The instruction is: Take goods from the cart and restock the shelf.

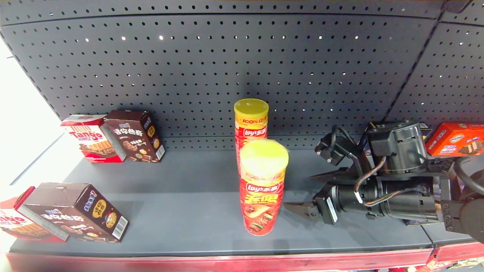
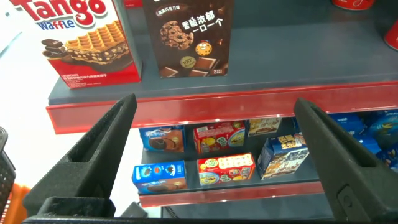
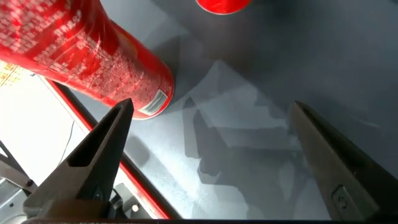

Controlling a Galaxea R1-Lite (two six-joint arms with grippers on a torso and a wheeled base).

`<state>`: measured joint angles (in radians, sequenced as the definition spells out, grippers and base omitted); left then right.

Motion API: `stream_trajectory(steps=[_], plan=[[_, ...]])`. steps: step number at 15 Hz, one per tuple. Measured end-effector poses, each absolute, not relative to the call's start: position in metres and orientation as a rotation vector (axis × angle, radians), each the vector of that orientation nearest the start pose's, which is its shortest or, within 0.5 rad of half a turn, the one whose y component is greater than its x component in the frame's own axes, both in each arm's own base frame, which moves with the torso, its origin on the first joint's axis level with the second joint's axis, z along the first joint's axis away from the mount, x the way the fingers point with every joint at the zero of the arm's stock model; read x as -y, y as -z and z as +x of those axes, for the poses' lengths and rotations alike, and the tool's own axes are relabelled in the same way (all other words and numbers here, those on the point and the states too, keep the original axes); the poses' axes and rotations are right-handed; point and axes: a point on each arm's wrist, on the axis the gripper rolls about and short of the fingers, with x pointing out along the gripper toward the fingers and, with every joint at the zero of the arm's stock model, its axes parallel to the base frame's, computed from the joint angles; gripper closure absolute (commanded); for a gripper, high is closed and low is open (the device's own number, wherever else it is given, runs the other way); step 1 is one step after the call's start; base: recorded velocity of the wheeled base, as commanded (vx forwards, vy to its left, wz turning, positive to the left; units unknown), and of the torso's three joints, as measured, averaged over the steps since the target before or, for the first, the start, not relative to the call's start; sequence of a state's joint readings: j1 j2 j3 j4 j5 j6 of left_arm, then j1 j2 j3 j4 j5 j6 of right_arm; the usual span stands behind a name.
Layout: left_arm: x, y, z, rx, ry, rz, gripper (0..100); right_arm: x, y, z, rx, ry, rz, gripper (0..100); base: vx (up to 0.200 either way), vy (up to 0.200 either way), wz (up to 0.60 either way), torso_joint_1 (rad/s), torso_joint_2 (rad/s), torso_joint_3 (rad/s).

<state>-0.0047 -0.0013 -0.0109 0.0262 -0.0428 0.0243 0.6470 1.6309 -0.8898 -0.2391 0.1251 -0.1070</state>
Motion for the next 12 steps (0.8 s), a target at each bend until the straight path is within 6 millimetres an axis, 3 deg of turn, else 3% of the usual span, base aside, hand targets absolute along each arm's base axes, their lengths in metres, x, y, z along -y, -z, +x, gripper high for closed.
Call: stream_trajectory(steps=[6, 12], plan=[[0.001, -0.076, -0.024, -0.013, 0.048, 0.023, 0, -0.188, -0.189, 0.236, -0.447, -0.799, -0.234, 0, 0.000, 0.000, 0.00, 0.000, 0.00, 0.000], [0.001, -0.076, -0.024, -0.013, 0.048, 0.023, 0, -0.186, -0.188, 0.236, -0.454, -0.793, -0.234, 0, 0.000, 0.000, 0.00, 0.000, 0.00, 0.000]])
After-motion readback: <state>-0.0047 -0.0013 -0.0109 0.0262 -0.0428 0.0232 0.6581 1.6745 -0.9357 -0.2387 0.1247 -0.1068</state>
